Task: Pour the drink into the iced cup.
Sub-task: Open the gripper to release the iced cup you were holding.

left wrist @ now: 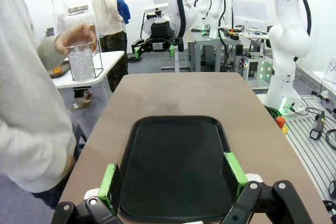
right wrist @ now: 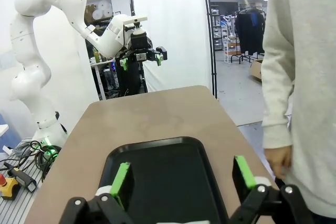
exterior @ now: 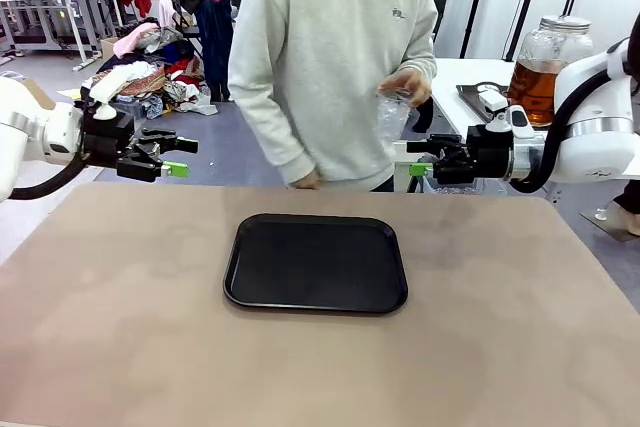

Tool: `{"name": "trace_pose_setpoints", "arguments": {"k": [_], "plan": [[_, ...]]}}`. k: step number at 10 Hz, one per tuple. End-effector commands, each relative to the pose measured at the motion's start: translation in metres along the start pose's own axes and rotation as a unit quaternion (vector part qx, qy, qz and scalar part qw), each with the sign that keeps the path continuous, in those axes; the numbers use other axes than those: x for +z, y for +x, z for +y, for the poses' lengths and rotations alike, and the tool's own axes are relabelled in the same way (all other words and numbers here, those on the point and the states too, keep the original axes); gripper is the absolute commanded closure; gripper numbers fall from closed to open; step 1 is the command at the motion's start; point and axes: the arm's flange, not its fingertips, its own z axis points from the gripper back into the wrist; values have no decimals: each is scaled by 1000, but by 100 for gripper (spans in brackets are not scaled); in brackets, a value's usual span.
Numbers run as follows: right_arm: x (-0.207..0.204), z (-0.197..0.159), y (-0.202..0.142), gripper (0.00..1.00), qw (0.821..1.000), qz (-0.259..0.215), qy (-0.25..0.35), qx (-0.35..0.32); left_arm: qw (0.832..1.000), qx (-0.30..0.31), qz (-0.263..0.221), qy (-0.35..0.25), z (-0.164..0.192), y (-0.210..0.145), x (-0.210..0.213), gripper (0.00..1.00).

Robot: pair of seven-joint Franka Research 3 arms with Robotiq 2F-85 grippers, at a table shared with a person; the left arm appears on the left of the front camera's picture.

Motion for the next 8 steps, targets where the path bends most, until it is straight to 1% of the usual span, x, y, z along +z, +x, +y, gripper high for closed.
{"name": "trace_pose_setpoints", "arguments": {"k": [1, 8], "plan": [[0, -1, 2, 0, 1000, 1, -2, 2, 1000, -1, -2, -1, -1, 2, 1, 0], [0, -1, 2, 0, 1000, 1, -2, 2, 1000, -1, -2, -1, -1, 2, 1, 0]]}}
